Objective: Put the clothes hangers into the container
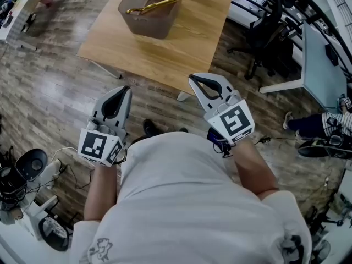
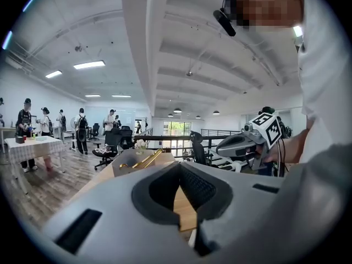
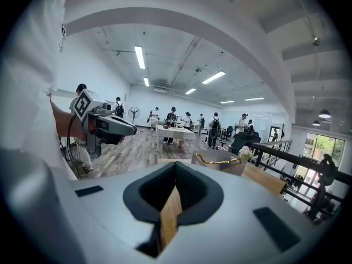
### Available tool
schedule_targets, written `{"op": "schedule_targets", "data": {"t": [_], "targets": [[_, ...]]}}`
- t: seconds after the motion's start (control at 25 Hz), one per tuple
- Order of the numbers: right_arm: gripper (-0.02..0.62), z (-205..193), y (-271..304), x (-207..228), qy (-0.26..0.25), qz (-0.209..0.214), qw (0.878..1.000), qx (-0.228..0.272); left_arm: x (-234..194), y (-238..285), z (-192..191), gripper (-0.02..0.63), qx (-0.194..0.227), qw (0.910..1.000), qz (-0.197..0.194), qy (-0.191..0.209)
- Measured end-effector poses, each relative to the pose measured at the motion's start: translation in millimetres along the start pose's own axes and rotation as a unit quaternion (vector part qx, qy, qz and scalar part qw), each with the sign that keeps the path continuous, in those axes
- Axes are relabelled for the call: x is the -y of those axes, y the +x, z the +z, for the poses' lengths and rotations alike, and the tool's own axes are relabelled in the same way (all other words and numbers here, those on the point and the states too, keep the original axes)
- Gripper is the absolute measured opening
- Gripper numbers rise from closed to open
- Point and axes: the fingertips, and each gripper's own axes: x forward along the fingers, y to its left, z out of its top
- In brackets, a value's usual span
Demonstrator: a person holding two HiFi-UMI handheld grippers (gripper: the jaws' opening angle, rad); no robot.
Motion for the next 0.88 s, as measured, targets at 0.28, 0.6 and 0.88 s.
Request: {"op": "schedule_targets", "data": {"t": [0.28,0.6,0.88], "targets": [[0.006,-14,-46,4,0.001,0.008,1.000,0.007,44,7,4,0.006,0.004,0.9999,0.011,0.001],[0.006,-33,-95,-2,0.005,0.014,1.000,0.009,93,6,3,0.006,0.001,0.9999,0.010,0.013],[0.006,-50,-121,-15,0.015,0.017,1.000,0.007,119,0,-5,0.006,-0.005,0.9999,0.011,0.009]]}}
